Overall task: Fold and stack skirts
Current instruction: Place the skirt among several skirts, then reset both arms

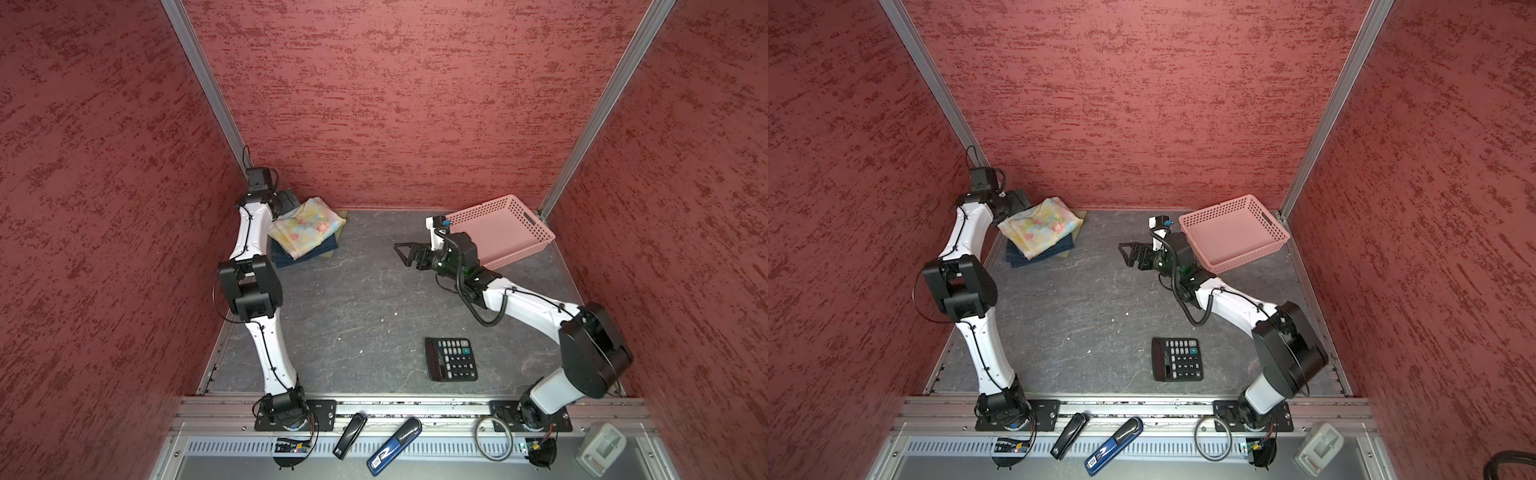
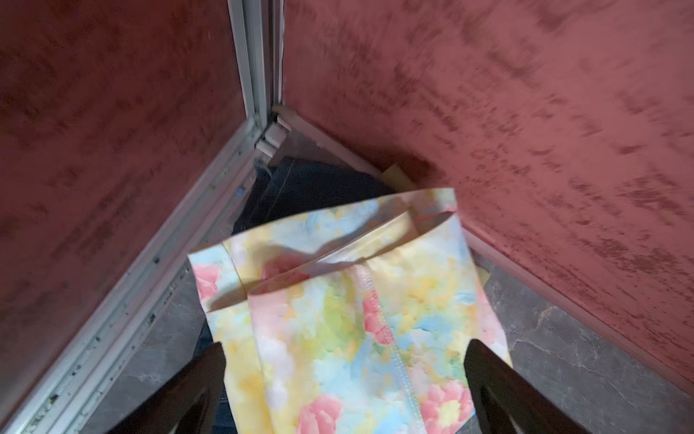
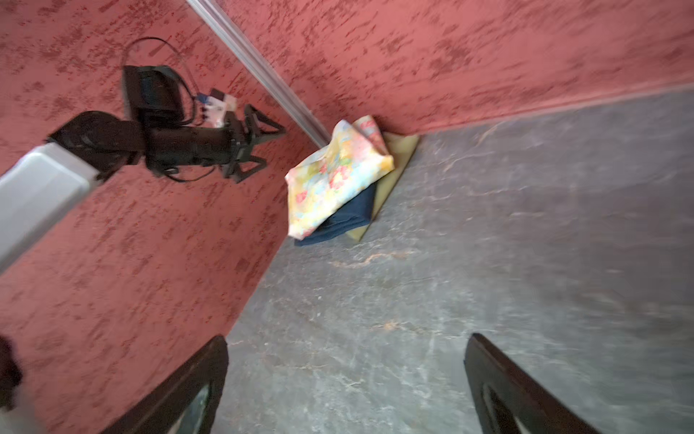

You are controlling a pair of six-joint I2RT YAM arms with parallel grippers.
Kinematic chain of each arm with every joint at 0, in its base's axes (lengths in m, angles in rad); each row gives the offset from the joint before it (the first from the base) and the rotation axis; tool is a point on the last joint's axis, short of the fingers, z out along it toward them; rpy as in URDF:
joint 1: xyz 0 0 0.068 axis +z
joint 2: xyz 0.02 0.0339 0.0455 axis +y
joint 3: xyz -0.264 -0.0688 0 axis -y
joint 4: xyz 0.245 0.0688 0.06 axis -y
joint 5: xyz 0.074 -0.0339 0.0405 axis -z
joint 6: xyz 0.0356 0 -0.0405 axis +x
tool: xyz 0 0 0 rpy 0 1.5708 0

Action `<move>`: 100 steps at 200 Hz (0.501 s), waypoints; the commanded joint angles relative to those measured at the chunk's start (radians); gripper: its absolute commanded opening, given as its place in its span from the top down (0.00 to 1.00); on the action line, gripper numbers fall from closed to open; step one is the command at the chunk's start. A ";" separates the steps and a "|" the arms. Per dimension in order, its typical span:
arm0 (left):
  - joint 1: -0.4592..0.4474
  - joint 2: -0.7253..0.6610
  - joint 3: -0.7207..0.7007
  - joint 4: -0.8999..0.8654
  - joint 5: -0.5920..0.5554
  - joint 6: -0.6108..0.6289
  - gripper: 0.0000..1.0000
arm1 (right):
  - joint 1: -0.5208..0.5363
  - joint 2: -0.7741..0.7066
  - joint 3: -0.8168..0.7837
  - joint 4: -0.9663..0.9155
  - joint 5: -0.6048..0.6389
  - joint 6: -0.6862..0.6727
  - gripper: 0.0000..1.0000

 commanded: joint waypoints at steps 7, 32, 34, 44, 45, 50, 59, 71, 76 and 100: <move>-0.035 -0.245 -0.322 0.372 -0.221 0.107 0.00 | -0.063 -0.130 -0.020 -0.199 0.269 -0.294 0.01; -0.043 -0.416 -0.556 0.545 -0.387 0.164 0.01 | -0.165 -0.227 -0.077 -0.228 0.398 -0.398 0.01; -0.042 -0.428 -0.567 0.542 -0.386 0.161 0.01 | -0.173 -0.236 -0.085 -0.222 0.408 -0.405 0.01; -0.036 -0.483 -0.629 0.522 -0.328 0.138 0.00 | -0.221 -0.285 -0.150 -0.172 0.434 -0.440 0.01; -0.035 -0.492 -0.636 0.522 -0.321 0.135 0.01 | -0.227 -0.289 -0.159 -0.166 0.436 -0.444 0.01; -0.040 -0.532 -0.684 0.524 -0.288 0.118 0.00 | -0.254 -0.318 -0.196 -0.141 0.444 -0.460 0.01; -0.043 -0.605 -0.793 0.557 -0.199 0.089 0.00 | -0.303 -0.370 -0.267 -0.087 0.454 -0.478 0.01; -0.050 -0.712 -0.955 0.605 -0.108 0.046 0.00 | -0.372 -0.429 -0.375 0.010 0.461 -0.507 0.01; -0.057 -0.754 -1.021 0.623 -0.086 0.037 0.00 | -0.390 -0.442 -0.418 0.053 0.466 -0.520 0.01; -0.098 -0.911 -1.276 0.700 -0.040 0.093 0.01 | -0.448 -0.430 -0.578 0.264 0.539 -0.571 0.01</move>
